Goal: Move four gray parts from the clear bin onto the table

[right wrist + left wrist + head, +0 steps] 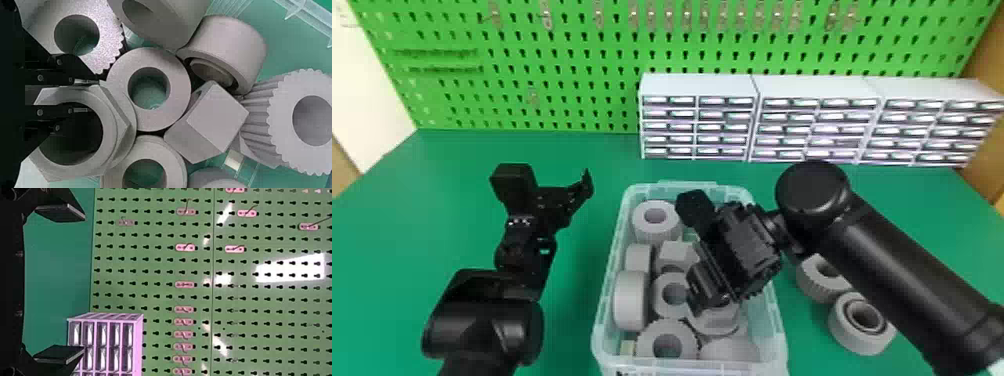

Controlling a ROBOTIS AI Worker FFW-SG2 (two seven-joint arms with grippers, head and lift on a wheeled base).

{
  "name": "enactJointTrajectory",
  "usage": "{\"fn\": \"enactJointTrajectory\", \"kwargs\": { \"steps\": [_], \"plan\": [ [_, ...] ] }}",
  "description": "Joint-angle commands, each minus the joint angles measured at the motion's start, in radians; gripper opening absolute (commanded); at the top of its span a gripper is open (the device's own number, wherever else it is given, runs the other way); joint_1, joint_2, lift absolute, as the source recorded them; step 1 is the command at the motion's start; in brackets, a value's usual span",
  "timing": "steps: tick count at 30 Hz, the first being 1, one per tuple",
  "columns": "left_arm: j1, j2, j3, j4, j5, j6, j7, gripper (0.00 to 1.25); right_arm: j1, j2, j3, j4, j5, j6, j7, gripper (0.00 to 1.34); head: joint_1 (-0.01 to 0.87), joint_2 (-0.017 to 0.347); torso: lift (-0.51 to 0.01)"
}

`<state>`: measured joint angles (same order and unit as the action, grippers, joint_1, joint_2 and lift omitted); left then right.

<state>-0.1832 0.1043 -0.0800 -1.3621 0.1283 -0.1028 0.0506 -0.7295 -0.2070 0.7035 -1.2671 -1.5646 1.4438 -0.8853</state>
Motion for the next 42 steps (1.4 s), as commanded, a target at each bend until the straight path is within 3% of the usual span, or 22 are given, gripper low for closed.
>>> {"fn": "enactJointTrajectory", "kwargs": {
  "steps": [1,21,42],
  "plan": [
    [0.001,0.000,0.002,0.000,0.001,0.000,0.000,1.15,-0.007,0.001,-0.001,-0.002,0.000,0.003,-0.001,0.25,0.693,0.072,-0.052],
    [0.001,0.000,0.003,0.000,0.001,-0.002,0.000,1.15,-0.041,0.008,-0.072,-0.072,0.018,0.030,-0.001,0.26,0.693,0.072,-0.052],
    [0.018,0.002,0.003,-0.002,0.001,-0.002,0.000,1.15,-0.050,0.009,-0.200,-0.152,0.051,0.090,-0.001,0.26,0.693,0.072,-0.052]
  ]
}}
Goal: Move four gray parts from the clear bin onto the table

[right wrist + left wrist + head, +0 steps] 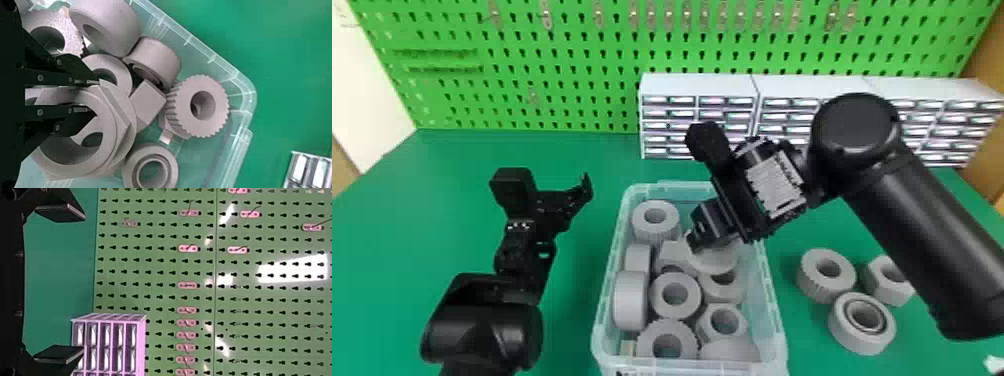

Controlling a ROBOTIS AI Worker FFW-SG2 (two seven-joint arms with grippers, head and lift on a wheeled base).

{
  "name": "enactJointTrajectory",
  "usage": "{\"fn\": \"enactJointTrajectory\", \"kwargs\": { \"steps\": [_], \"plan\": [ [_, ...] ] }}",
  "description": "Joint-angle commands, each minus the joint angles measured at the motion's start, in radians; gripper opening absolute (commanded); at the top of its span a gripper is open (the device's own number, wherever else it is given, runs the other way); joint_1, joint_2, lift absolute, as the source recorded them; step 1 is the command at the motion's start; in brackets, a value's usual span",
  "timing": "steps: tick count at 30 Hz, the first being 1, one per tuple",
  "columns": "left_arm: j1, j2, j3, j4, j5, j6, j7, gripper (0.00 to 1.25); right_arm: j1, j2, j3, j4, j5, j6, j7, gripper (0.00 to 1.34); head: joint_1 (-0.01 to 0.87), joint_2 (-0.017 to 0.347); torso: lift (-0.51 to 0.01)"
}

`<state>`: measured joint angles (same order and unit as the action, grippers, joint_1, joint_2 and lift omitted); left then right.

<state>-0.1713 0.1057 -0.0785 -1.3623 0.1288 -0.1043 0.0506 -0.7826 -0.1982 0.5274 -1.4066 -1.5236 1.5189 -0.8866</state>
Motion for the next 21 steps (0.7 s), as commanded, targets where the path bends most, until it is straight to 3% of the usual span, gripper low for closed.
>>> {"fn": "enactJointTrajectory", "kwargs": {
  "steps": [1,21],
  "plan": [
    [0.007,0.000,0.003,0.000,0.000,0.000,0.000,1.15,0.005,0.000,-0.032,-0.012,0.011,0.018,0.000,0.26,0.693,0.072,-0.052],
    [0.013,0.000,0.000,0.000,0.000,0.000,0.000,1.15,0.034,-0.013,-0.221,-0.018,0.103,0.053,-0.002,0.26,0.693,0.072,-0.052]
  ]
}}
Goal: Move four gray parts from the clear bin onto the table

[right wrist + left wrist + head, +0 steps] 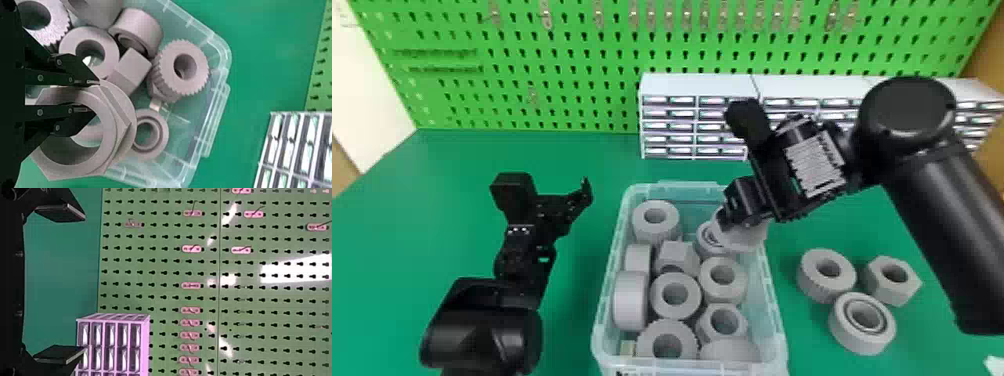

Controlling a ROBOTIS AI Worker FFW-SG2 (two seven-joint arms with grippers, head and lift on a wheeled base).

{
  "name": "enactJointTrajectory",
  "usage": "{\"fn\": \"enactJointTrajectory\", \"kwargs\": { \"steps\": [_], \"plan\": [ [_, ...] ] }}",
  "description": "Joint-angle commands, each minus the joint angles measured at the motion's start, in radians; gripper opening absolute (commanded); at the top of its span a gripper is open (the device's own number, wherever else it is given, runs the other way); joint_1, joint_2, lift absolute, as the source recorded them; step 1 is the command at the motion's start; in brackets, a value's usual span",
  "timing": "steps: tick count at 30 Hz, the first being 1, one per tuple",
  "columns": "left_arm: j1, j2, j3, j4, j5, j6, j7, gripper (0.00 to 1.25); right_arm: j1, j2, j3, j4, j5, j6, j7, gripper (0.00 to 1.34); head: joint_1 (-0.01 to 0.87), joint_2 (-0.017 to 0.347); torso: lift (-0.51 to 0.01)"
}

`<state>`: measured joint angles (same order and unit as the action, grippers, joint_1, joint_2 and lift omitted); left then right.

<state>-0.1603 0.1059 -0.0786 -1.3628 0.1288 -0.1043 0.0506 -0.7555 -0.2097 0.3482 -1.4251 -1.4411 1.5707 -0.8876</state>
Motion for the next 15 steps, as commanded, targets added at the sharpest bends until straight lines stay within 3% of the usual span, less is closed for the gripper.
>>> {"fn": "enactJointTrajectory", "kwargs": {
  "steps": [1,15],
  "plan": [
    [0.002,0.000,0.000,0.001,0.000,0.000,0.000,1.15,0.007,-0.004,-0.054,0.000,0.024,0.002,0.001,0.26,0.693,0.072,-0.052],
    [0.008,0.000,-0.007,0.001,0.003,0.000,0.000,1.15,0.031,-0.010,-0.127,-0.014,0.071,0.002,-0.001,0.26,0.693,0.072,-0.052]
  ]
}}
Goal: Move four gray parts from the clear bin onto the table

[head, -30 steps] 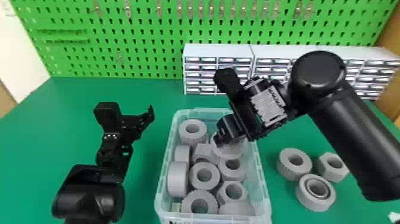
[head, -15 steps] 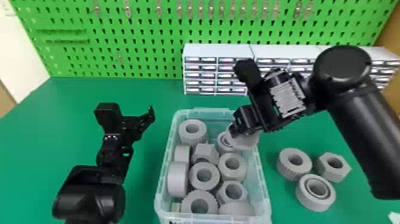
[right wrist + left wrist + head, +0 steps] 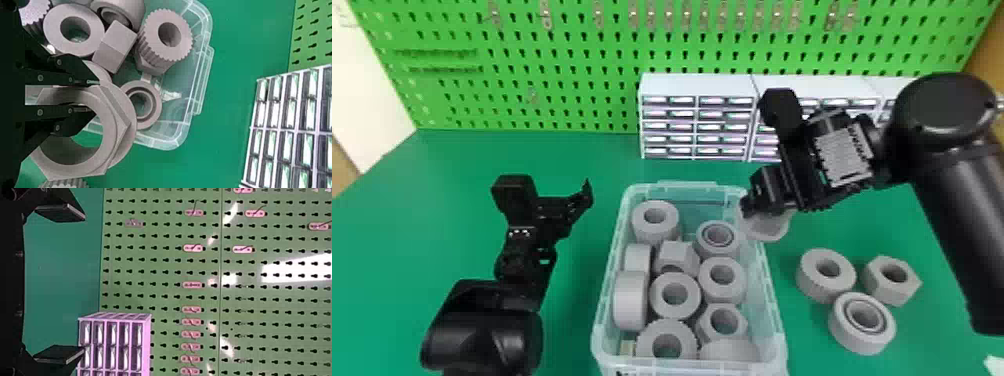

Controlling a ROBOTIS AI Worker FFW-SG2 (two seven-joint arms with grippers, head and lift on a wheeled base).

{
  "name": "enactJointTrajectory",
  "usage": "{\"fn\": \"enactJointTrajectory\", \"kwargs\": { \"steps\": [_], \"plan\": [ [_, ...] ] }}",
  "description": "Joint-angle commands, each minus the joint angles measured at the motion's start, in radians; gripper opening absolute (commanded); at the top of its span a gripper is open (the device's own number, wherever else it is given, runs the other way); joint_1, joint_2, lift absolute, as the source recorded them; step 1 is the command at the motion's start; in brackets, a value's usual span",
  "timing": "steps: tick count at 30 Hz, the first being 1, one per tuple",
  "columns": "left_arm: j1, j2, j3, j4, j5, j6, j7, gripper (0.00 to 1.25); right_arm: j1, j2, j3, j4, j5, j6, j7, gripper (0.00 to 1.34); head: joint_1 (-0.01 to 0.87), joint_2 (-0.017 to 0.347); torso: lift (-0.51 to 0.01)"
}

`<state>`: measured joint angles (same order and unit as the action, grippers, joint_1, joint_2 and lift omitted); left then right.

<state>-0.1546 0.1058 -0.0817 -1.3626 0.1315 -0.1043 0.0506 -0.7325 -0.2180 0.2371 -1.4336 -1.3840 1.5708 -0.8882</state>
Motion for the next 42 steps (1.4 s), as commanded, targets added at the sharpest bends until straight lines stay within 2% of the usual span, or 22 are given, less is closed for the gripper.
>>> {"fn": "enactJointTrajectory", "kwargs": {
  "steps": [1,17,42],
  "plan": [
    [0.003,0.000,-0.004,0.000,0.002,0.000,0.000,1.15,0.013,-0.001,-0.025,-0.010,0.022,0.001,0.000,0.26,0.693,0.072,-0.052],
    [0.003,0.000,-0.007,0.000,0.004,0.000,0.005,1.15,0.067,-0.014,-0.162,-0.013,0.095,0.001,0.000,0.26,0.693,0.072,-0.052],
    [0.003,-0.002,-0.013,0.000,0.004,0.000,0.014,1.15,0.125,-0.023,-0.142,-0.004,0.077,0.001,0.000,0.26,0.693,0.072,-0.052]
  ]
}}
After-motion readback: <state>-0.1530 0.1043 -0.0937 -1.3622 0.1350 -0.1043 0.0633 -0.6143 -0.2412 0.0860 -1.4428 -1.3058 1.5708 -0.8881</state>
